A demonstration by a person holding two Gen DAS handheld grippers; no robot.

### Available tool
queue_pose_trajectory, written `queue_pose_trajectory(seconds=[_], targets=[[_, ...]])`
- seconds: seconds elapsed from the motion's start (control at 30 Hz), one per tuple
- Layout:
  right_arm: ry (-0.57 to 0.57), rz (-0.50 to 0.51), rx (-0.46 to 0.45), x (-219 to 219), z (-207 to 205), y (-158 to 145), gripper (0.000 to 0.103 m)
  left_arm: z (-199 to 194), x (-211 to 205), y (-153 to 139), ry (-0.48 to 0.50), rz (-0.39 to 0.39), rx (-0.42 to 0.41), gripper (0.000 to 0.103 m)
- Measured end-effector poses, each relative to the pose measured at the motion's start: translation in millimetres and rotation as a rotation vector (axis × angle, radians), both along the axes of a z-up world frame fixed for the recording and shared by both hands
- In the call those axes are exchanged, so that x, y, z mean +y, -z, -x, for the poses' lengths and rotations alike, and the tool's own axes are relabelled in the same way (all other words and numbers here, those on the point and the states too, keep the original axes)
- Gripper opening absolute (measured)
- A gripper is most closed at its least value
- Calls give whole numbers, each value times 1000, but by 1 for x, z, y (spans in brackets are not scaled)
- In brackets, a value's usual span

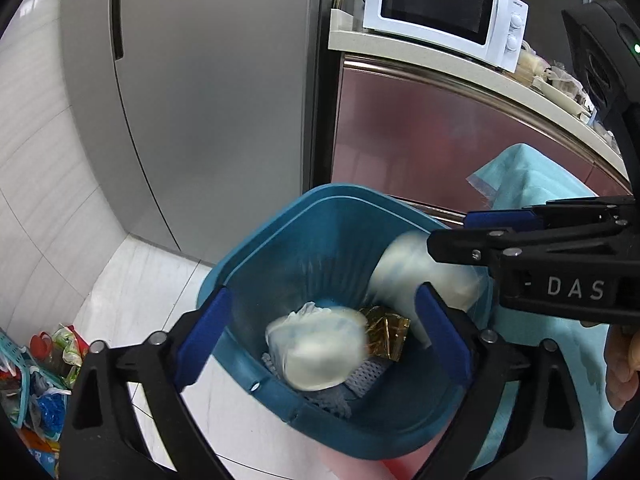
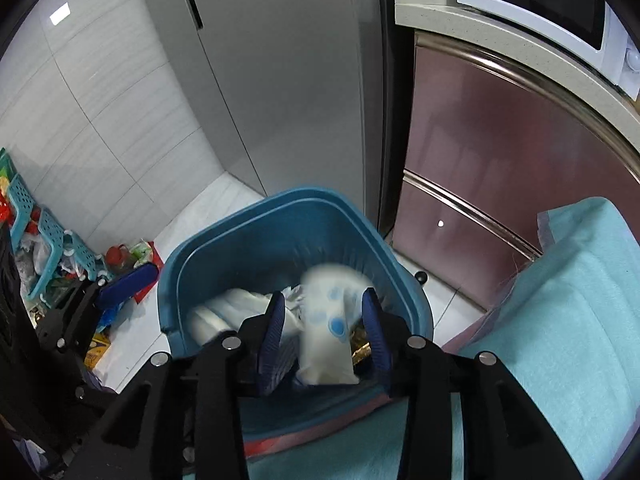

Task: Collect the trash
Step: 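Open both tools to drop the paper cups into the teal bin, then return both tools to the table above the green candy wrappers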

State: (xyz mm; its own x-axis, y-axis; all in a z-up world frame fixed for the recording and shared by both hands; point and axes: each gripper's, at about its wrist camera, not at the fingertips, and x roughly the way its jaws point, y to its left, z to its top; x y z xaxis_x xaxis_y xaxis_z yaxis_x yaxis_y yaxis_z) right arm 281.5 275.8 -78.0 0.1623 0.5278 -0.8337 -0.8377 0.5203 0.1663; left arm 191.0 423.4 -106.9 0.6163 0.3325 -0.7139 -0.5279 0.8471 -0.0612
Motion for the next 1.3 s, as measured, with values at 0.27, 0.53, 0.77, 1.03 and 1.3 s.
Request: queue_pose_trajectory(seconds=[0.27, 0.53, 0.77, 1.03, 1.3], targets=[[56, -100, 21, -34, -9, -9, 44, 9, -14, -14, -18, -13, -46, 97], [105, -237, -19, -90, 7, -43, 56, 32, -40, -47, 4, -22, -128, 97], [161, -349, -92, -152, 32, -75, 63, 50, -85, -88, 71, -50, -221, 97], [277, -434, -196, -248, 61, -94, 68, 65, -163, -129, 203, -50, -325, 97], [474, -392, -331, -362, 96, -94, 73, 76, -264, -147, 373, -46, -382, 97]])
